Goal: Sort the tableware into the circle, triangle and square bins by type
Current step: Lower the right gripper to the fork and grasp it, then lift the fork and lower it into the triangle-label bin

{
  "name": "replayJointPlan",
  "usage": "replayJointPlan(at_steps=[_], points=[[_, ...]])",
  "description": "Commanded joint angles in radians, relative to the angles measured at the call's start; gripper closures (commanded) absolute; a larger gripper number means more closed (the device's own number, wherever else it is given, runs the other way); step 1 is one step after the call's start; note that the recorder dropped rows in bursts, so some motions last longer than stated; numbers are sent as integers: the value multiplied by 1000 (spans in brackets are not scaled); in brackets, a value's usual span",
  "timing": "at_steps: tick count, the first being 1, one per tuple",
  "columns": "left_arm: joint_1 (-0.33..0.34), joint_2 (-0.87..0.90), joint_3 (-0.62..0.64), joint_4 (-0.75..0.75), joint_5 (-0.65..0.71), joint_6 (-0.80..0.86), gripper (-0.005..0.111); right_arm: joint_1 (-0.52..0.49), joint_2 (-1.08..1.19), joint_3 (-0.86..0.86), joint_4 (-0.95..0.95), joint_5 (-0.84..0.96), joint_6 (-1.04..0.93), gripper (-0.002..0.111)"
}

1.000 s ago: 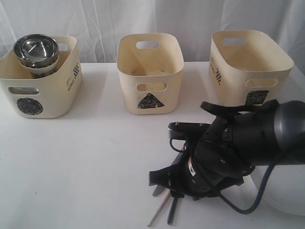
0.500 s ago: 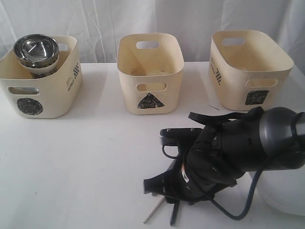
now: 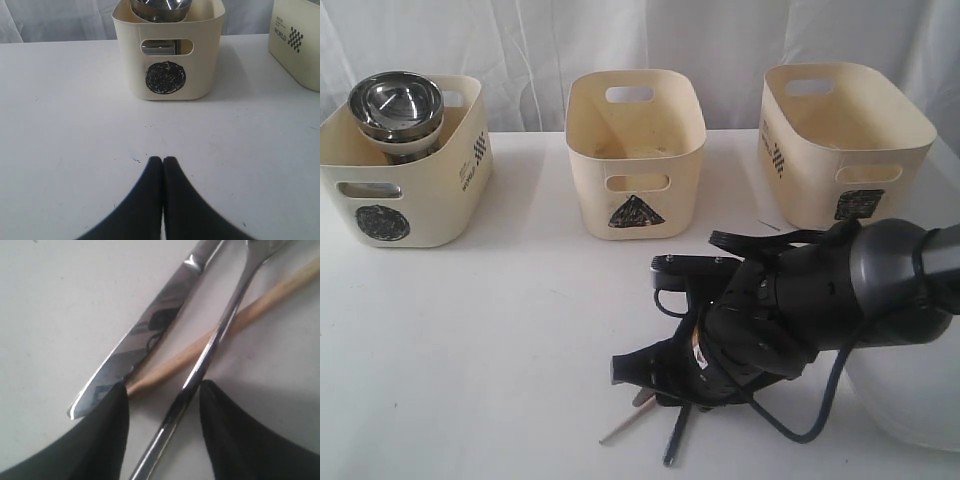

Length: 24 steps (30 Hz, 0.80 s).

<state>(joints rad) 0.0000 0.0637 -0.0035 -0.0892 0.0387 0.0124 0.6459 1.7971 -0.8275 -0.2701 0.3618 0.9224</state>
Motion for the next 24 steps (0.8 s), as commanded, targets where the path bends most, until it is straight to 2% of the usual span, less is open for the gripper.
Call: replayJointPlan(at_steps=[1, 10, 15, 24], points=[[-2, -4, 4, -6, -2, -6, 107, -9, 50, 21, 0, 32, 62, 74], [-2, -4, 4, -6, -2, -6, 107, -9, 50, 26, -2, 77, 111, 108], [-2, -4, 4, -6, -2, -6, 107, -9, -1, 30, -27, 111, 109, 108], [-2, -4, 4, -6, -2, -6, 107, -9, -193, 104, -75, -42, 136, 108]])
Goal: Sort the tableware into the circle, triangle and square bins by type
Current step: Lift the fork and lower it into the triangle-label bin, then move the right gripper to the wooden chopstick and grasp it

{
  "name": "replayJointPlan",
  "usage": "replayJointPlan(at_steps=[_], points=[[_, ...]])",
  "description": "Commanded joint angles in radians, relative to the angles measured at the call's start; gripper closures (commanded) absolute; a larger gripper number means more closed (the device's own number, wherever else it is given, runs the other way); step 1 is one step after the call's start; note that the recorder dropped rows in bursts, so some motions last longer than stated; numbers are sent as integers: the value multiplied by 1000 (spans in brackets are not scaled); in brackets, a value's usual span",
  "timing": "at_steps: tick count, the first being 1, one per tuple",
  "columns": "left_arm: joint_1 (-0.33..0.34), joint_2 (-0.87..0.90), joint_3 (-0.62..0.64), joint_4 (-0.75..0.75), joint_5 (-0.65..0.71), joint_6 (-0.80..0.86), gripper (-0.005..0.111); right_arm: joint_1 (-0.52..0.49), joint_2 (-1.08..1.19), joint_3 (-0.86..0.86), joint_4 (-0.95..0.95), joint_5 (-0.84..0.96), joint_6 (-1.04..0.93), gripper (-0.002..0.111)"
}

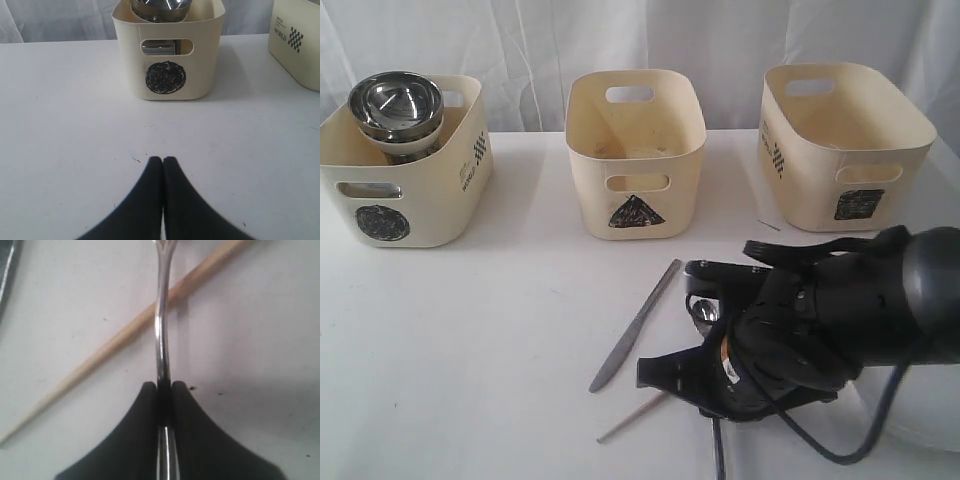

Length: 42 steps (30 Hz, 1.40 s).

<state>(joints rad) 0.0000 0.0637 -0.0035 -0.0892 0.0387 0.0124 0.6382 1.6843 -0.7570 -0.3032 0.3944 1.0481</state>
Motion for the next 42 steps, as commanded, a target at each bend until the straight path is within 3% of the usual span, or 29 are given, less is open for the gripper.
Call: replayJointPlan(at_steps=[1, 6, 18, 38, 42], points=[[-2, -4, 4, -6, -2, -6, 107, -6, -101, 37, -62, -93, 9, 108], [-2, -4, 4, -6, -2, -6, 107, -80, -174, -1, -93, -205, 9, 108], [-2, -4, 4, -6, -2, -6, 107, -292, -143, -297, -101, -330, -62, 108], [-2, -4, 4, -6, -2, -6, 107, -330, 377, -931, -101, -188, -216, 108], [-2, -4, 4, -6, -2, -6, 107, -330, 425, -989, -101, -115, -217, 97]])
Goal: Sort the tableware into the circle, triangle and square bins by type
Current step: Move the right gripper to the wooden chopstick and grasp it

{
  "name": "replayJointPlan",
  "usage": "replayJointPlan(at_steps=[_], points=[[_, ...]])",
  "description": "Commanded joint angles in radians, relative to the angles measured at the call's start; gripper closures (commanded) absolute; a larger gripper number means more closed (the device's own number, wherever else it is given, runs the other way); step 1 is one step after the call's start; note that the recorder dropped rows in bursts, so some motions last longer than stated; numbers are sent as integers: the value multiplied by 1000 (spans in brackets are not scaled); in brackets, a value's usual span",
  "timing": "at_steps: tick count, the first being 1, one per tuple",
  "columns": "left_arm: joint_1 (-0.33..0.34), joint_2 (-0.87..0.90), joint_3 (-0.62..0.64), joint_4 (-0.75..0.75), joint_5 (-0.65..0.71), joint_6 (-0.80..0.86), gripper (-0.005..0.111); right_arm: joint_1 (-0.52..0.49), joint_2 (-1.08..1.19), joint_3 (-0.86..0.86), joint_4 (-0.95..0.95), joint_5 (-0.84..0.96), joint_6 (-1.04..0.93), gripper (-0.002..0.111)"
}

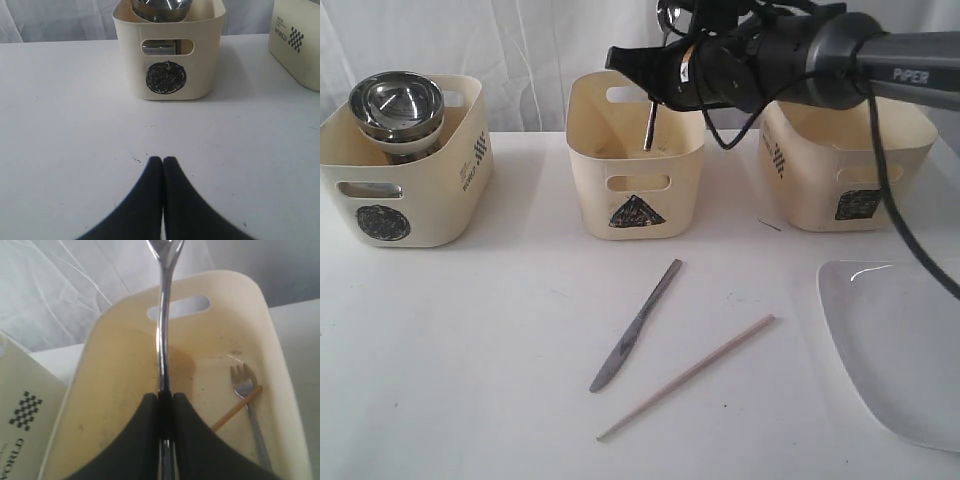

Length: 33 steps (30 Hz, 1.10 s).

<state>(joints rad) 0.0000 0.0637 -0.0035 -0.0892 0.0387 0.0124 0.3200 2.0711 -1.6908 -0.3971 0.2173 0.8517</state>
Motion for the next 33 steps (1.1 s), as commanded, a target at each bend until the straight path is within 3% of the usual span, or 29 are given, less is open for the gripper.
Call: replayJointPlan(at_steps=[1, 4, 13, 17, 20, 23, 29, 33], points=[[-2, -4, 4, -6, -2, -6, 107, -12, 37, -56, -7, 64, -21, 92], [-2, -4, 4, -6, -2, -6, 107, -12, 28, -56, -7, 105, -21, 84], [-2, -4, 4, -6, -2, -6, 107, 1, -144, 96, 12, 332, -244, 84], [-2, -4, 4, -6, -2, -6, 107, 54, -267, 229, 54, 483, -562, 84], [-2, -4, 4, -6, -2, -6, 107, 112, -333, 304, 211, 675, -1031, 84], [-2, -4, 4, -6, -2, -6, 107, 153, -351, 347, 313, 846, -1314, 84], [-2, -4, 4, -6, -2, -6, 107, 193, -349, 393, 316, 928, -1403, 83], [-2, -4, 4, -6, -2, -6, 107, 212, -347, 405, 318, 928, -1491, 69]])
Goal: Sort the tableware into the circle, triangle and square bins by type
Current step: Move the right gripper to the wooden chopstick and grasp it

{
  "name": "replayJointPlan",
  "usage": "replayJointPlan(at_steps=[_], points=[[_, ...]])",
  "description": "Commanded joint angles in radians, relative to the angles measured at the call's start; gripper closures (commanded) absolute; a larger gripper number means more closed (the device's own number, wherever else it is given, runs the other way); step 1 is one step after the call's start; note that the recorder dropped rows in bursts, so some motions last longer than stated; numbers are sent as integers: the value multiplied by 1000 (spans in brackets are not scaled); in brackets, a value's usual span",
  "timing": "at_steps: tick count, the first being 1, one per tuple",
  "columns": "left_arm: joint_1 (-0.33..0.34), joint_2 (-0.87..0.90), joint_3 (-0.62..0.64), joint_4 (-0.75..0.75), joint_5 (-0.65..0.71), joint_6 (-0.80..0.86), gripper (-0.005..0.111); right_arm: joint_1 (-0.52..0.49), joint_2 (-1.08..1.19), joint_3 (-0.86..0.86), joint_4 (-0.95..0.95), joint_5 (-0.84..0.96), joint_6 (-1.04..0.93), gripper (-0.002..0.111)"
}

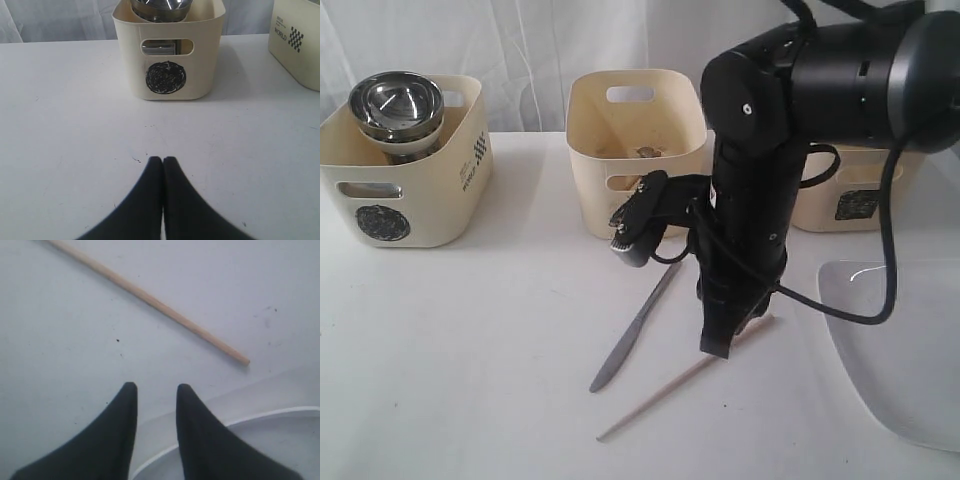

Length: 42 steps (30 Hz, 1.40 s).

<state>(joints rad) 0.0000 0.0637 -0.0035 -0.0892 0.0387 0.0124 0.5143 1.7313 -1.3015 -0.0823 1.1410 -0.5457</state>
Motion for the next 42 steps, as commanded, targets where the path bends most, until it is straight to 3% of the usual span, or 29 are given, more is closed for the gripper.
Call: replayJointPlan(at_steps=[1, 4, 17, 25, 35, 37, 42], points=[[-2, -4, 4, -6, -2, -6, 107, 24, -5, 18, 3, 4, -137, 63], [-2, -4, 4, -6, -2, -6, 107, 26, 2, 18, 22, -14, -272, 56], [-2, -4, 4, -6, -2, -6, 107, 26, 138, 18, 145, -28, -643, 56], [-2, -4, 4, -6, -2, -6, 107, 26, 234, 18, 136, -190, -663, 56], [-2, -4, 4, -6, -2, -6, 107, 26, 309, 18, 90, -183, -637, 56], [-2, -4, 4, -6, -2, -6, 107, 26, 313, 18, 90, -158, -578, 60], [-2, -4, 4, -6, -2, -6, 107, 26, 312, 18, 90, -59, -418, 101]])
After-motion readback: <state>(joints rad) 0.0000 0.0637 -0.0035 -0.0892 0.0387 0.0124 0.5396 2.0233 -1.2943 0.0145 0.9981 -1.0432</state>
